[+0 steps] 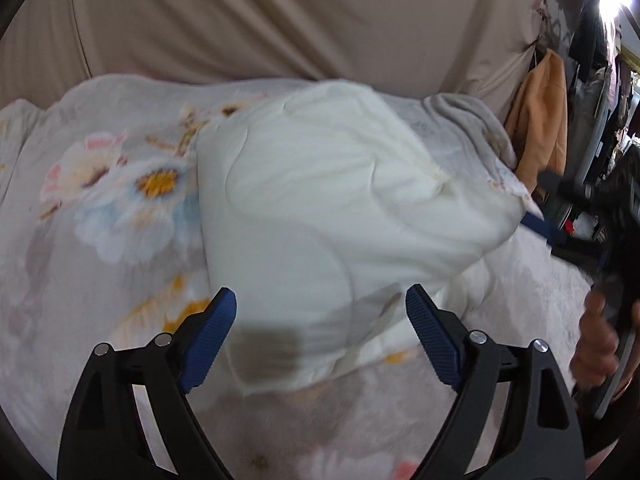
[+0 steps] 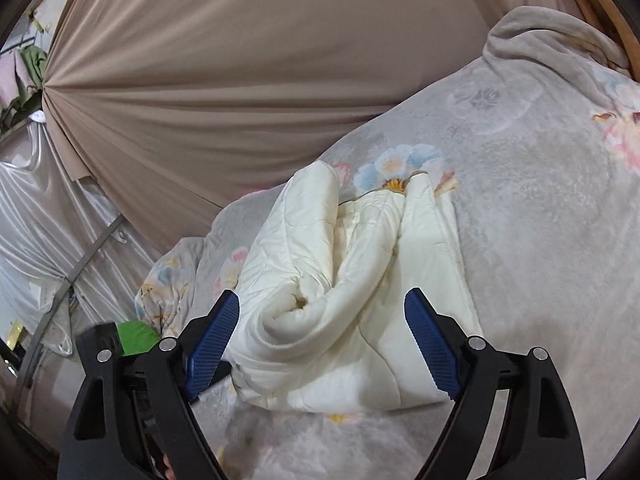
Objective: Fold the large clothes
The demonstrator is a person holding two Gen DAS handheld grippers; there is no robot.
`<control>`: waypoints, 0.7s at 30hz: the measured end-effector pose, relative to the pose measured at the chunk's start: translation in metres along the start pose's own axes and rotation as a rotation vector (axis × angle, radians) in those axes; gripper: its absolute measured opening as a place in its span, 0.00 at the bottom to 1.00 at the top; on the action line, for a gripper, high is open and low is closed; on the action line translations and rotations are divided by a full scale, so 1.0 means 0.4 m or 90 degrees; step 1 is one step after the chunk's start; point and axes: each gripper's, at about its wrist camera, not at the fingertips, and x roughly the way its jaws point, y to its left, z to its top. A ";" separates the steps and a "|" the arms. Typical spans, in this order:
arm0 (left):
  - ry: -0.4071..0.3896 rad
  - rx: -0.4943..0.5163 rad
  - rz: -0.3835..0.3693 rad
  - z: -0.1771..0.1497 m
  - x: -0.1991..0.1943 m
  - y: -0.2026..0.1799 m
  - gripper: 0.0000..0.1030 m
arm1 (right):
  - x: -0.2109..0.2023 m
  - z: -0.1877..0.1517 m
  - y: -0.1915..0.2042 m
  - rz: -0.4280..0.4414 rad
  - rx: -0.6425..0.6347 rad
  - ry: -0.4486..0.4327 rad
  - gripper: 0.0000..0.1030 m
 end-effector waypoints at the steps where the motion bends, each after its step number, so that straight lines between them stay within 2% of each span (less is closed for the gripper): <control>1: 0.010 0.003 0.005 -0.016 0.012 0.001 0.84 | 0.014 0.004 0.008 -0.002 0.000 0.009 0.82; 6: 0.039 0.009 0.039 -0.066 0.071 0.028 0.84 | 0.095 0.002 0.054 -0.028 -0.019 0.060 0.83; 10: 0.053 -0.020 0.018 -0.078 0.093 0.058 0.86 | 0.177 0.000 0.071 -0.073 -0.038 0.113 0.83; 15: 0.056 -0.021 0.018 -0.084 0.101 0.067 0.85 | 0.259 -0.005 0.064 -0.092 -0.035 0.147 0.82; 16: 0.058 -0.023 0.021 -0.083 0.104 0.069 0.85 | 0.268 -0.003 0.065 -0.093 -0.036 0.145 0.78; 18: 0.061 -0.030 0.027 -0.082 0.110 0.080 0.84 | 0.277 0.006 0.078 -0.090 -0.044 0.137 0.50; 20: 0.059 -0.039 0.035 -0.080 0.111 0.095 0.83 | 0.262 0.024 0.111 -0.072 -0.071 0.117 0.30; 21: 0.057 -0.044 0.038 -0.080 0.110 0.101 0.83 | 0.244 0.032 0.133 -0.057 -0.087 0.103 0.24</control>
